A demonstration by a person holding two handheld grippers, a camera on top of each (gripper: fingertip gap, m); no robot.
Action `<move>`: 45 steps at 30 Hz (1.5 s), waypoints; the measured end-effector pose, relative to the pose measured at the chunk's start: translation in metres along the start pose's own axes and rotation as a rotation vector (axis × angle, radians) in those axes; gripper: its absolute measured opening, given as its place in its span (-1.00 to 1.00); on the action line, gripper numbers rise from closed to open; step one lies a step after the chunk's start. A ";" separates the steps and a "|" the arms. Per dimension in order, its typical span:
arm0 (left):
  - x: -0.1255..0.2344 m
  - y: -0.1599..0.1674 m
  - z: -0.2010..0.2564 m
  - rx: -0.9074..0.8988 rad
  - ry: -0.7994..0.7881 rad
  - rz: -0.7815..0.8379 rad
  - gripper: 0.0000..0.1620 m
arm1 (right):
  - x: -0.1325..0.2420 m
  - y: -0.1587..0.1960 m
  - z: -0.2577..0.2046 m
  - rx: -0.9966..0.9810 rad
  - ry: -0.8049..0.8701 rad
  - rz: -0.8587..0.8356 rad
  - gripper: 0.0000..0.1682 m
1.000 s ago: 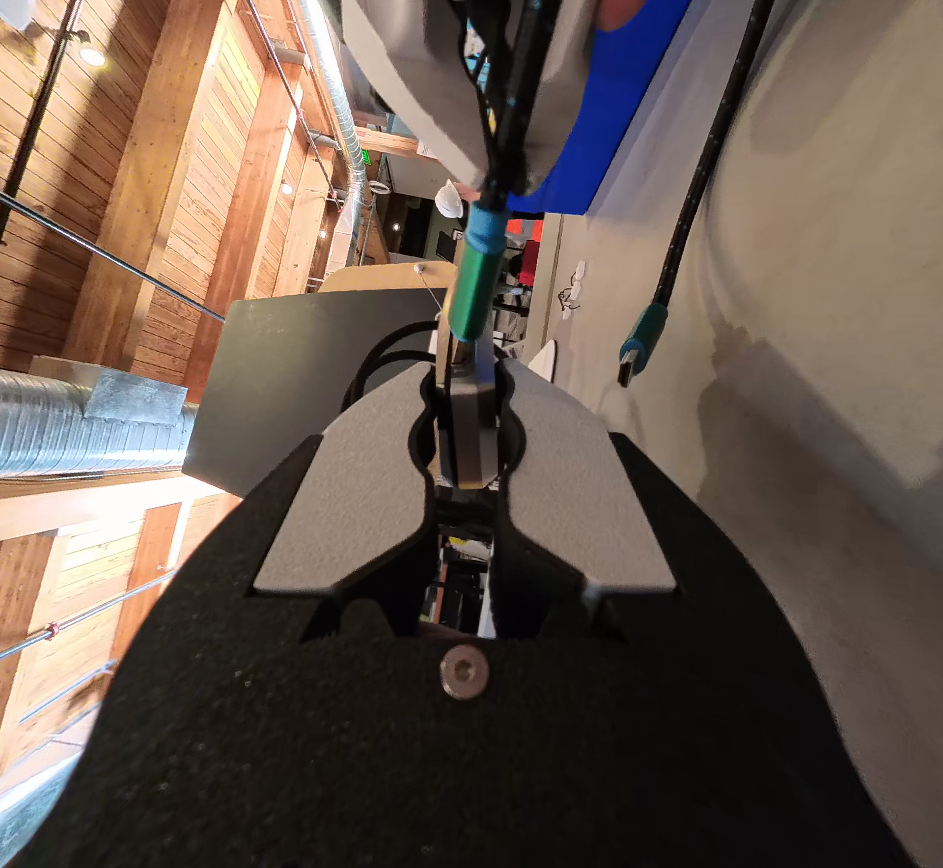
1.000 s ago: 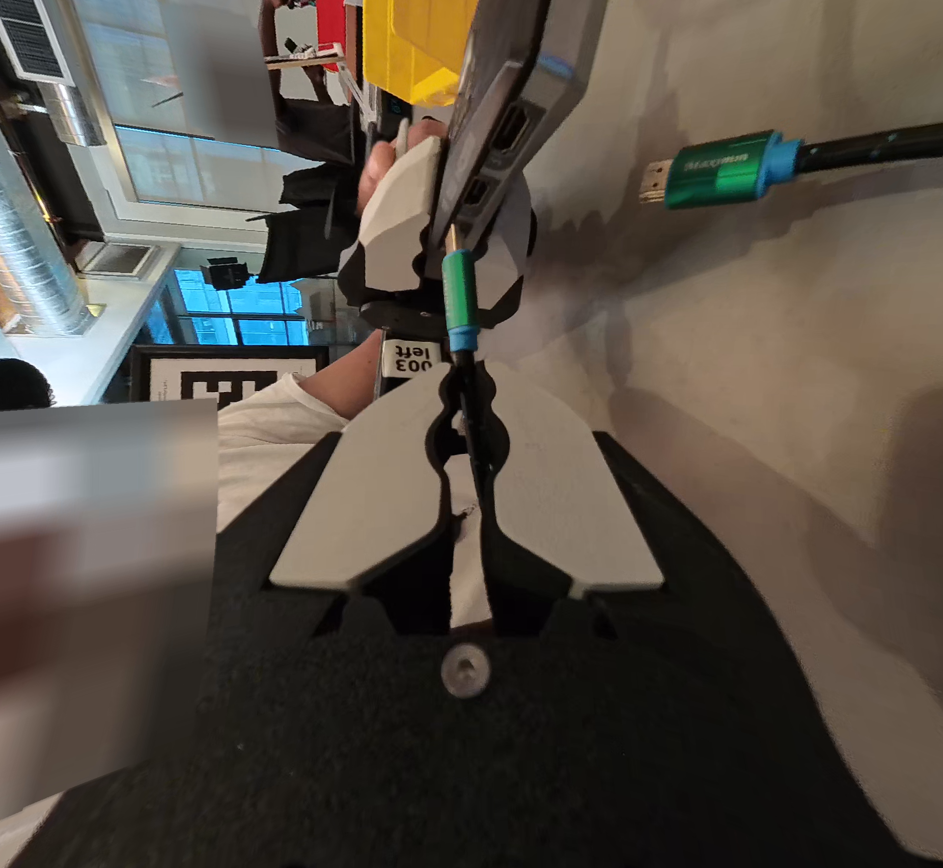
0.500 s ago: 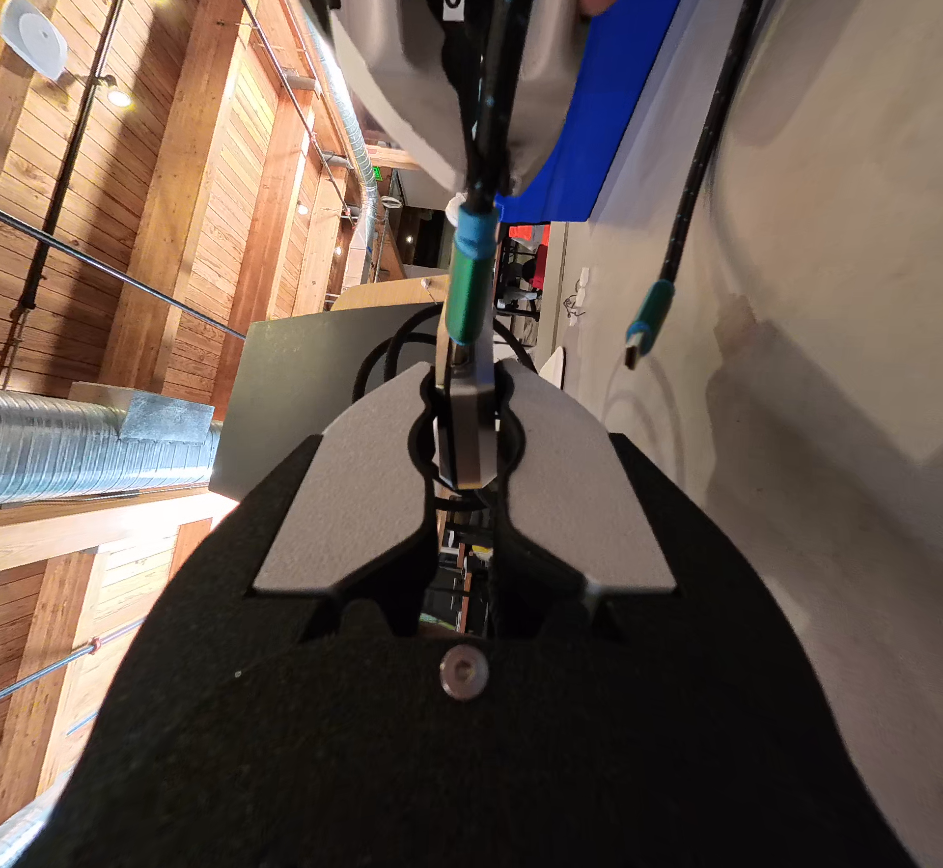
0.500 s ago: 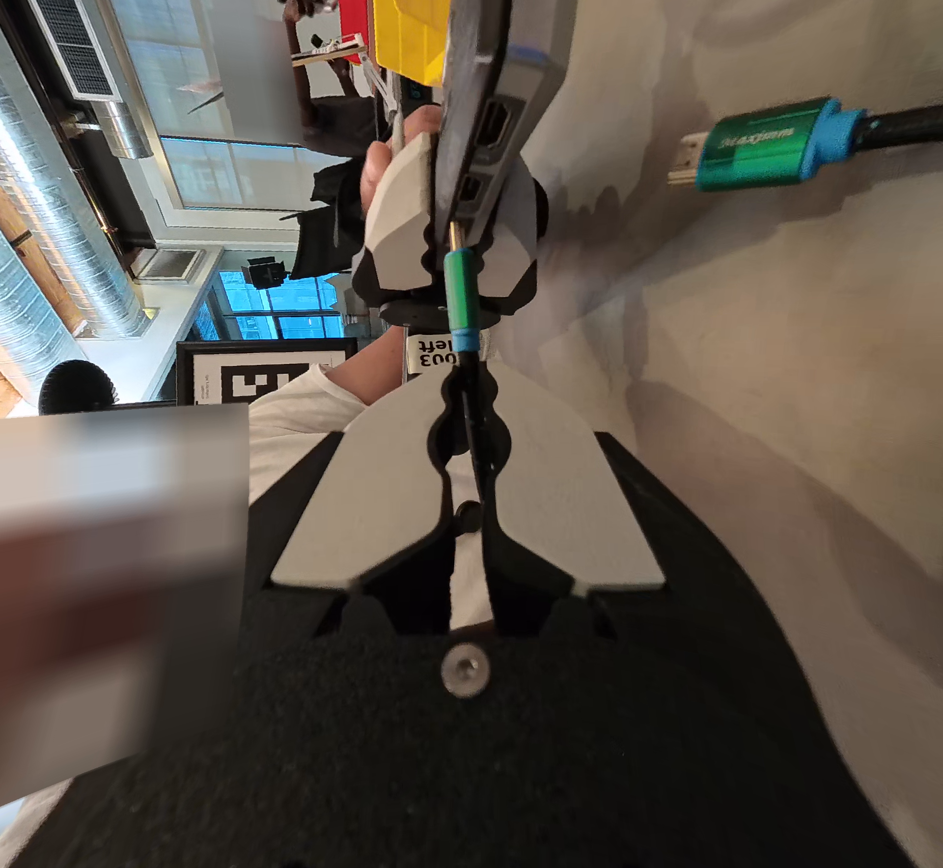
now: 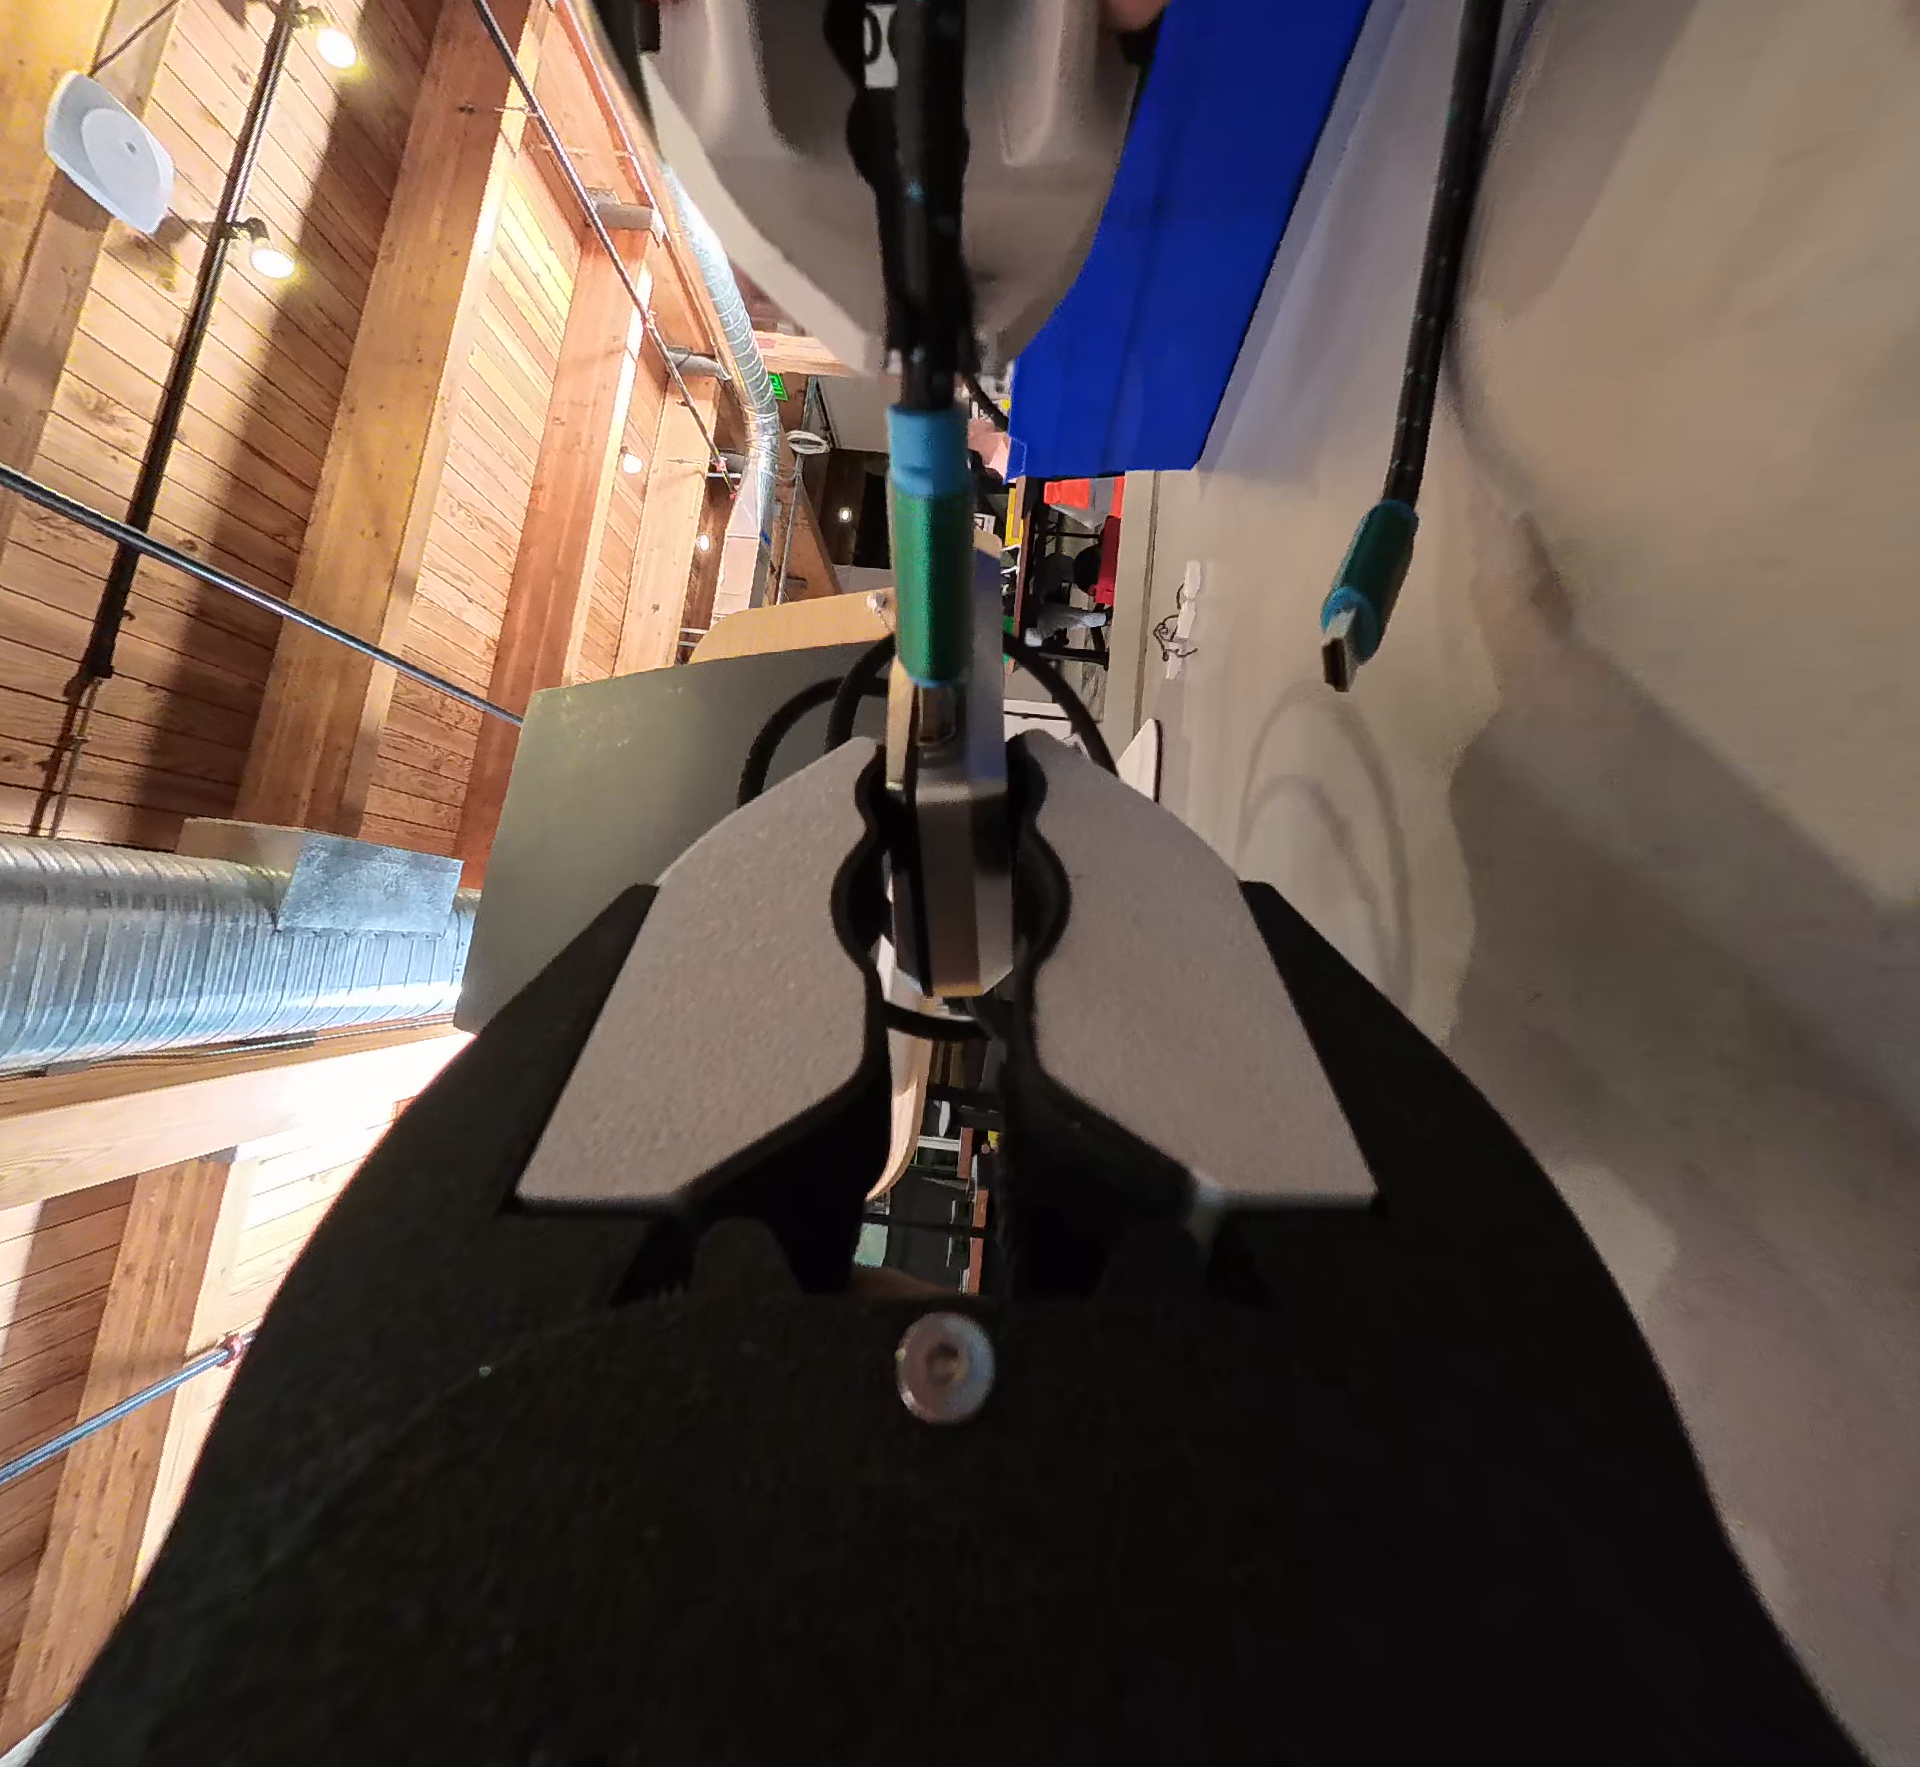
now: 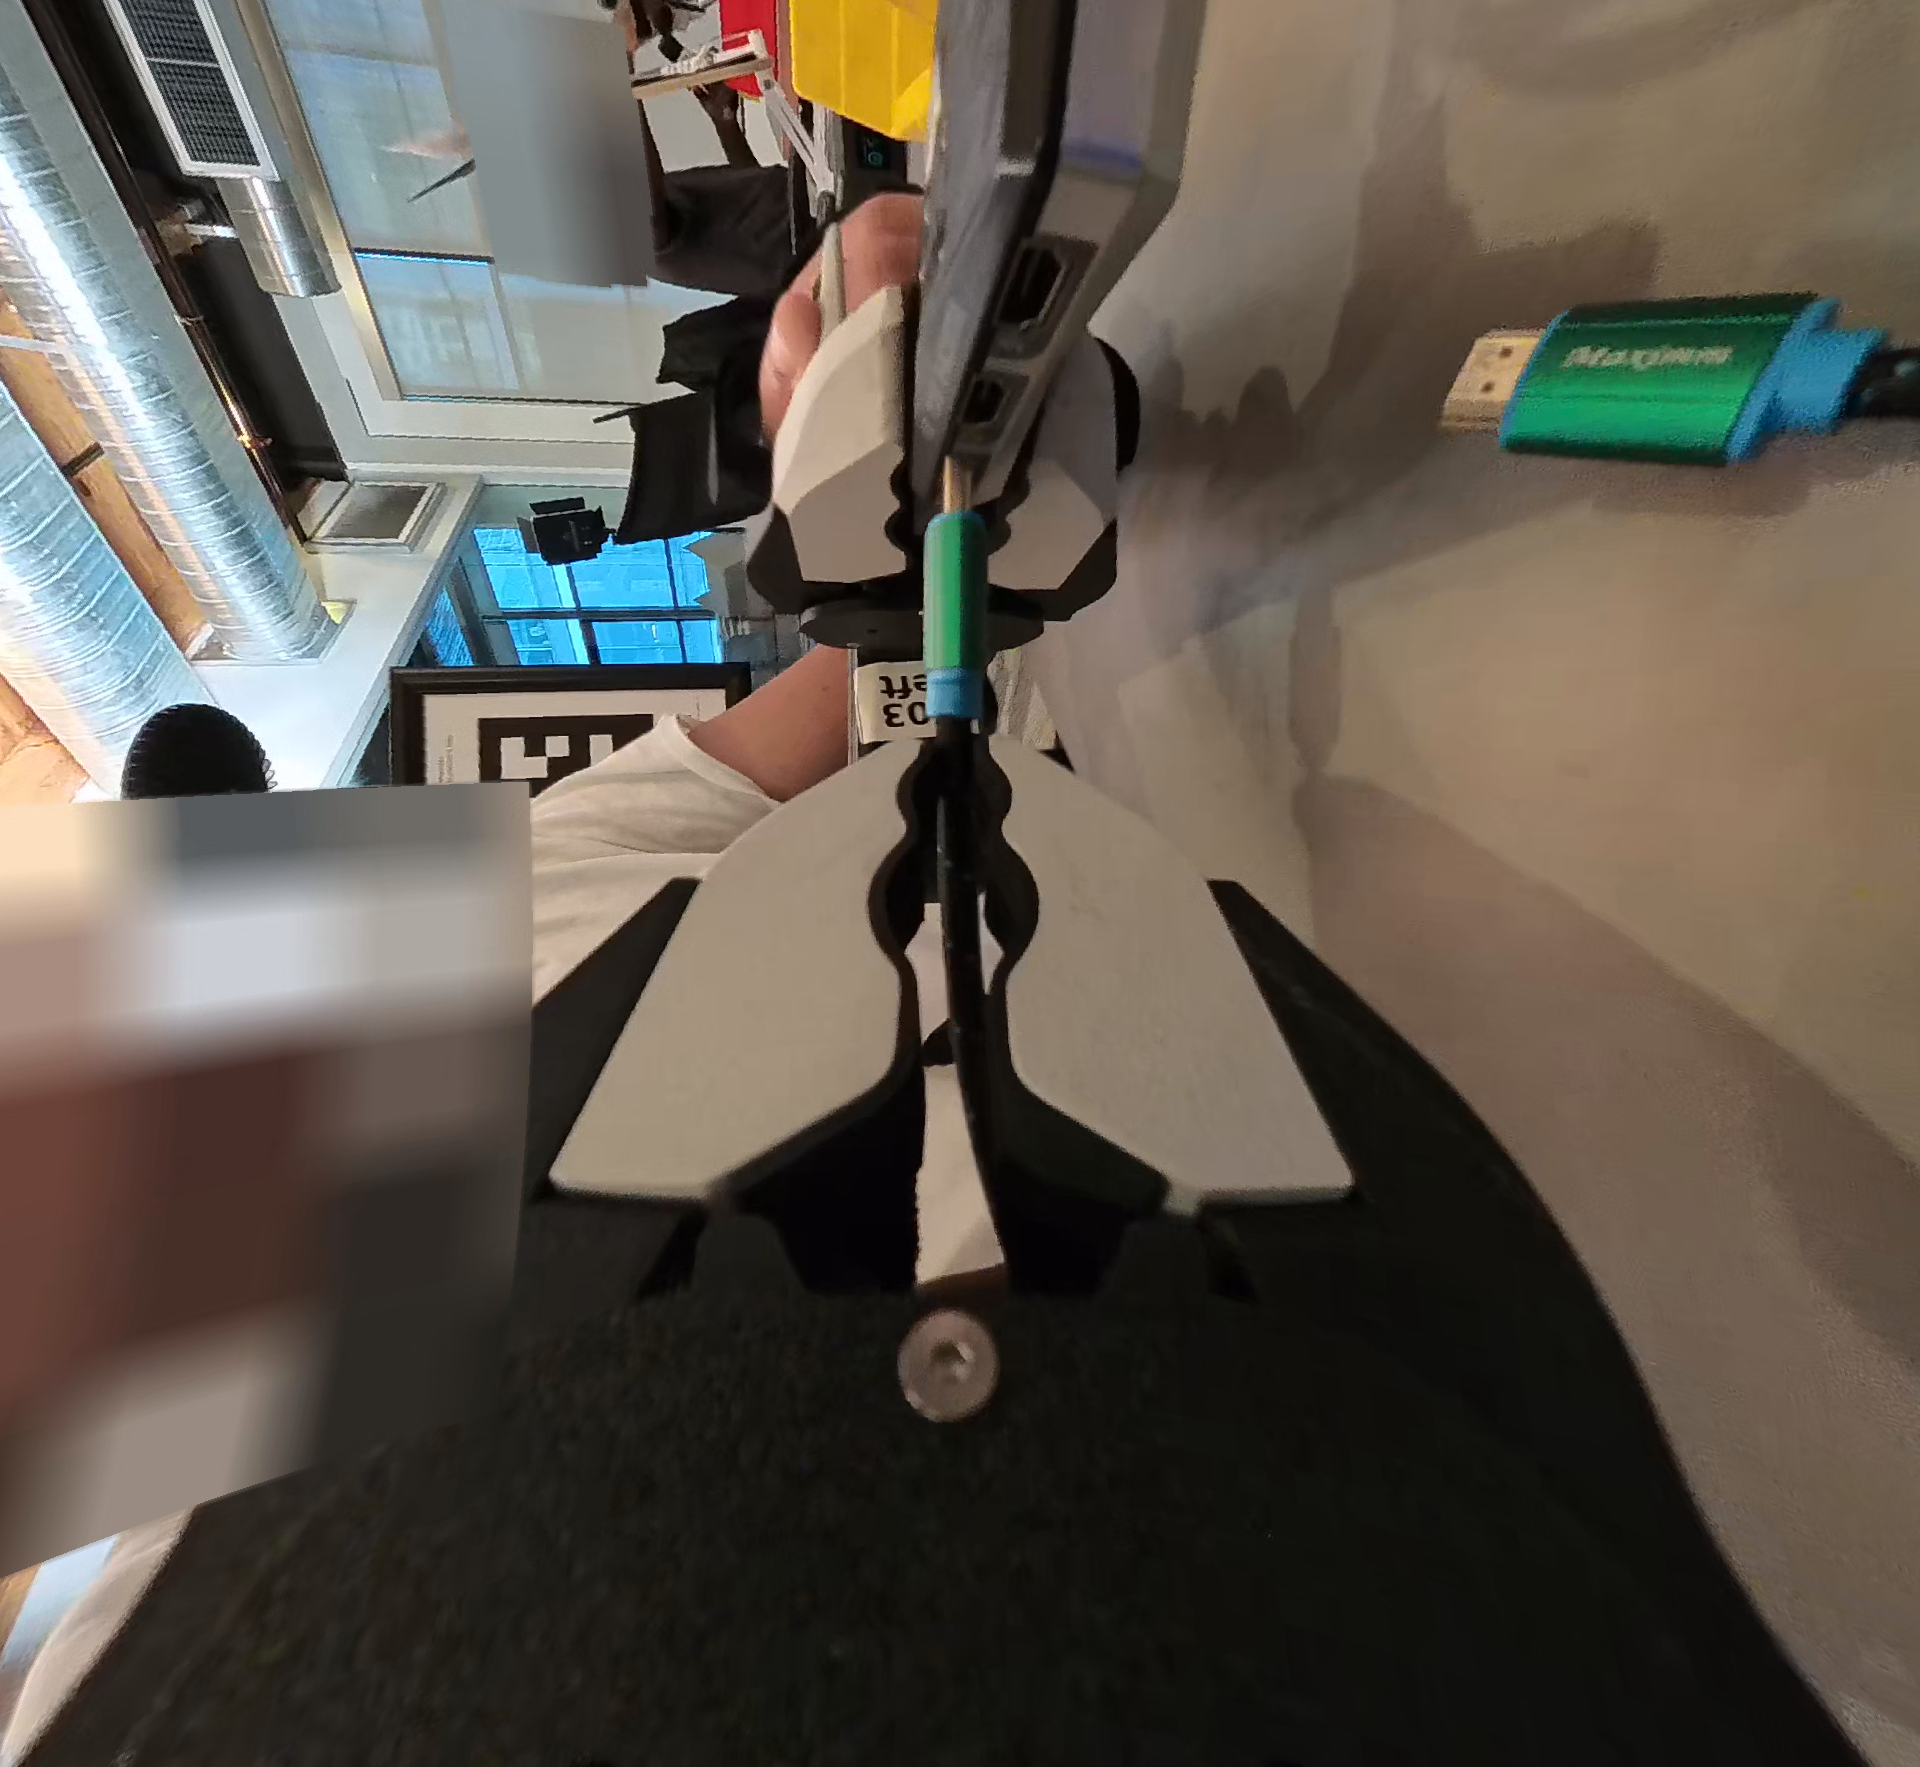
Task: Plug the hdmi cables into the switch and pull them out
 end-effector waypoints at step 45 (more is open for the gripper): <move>0.008 -0.015 -0.006 -0.035 -0.065 0.063 -0.76 | -0.005 0.012 -0.002 0.034 -0.033 -0.155 -0.94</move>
Point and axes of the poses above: each gripper's, where its closed fingertips meet, x back along the fingers, y out of its underside, z = x × y across the jaws, the point moved 4 cm from there along x, back along the fingers, and after that the axes turned 8 degrees about -y, right-handed, at the moved point
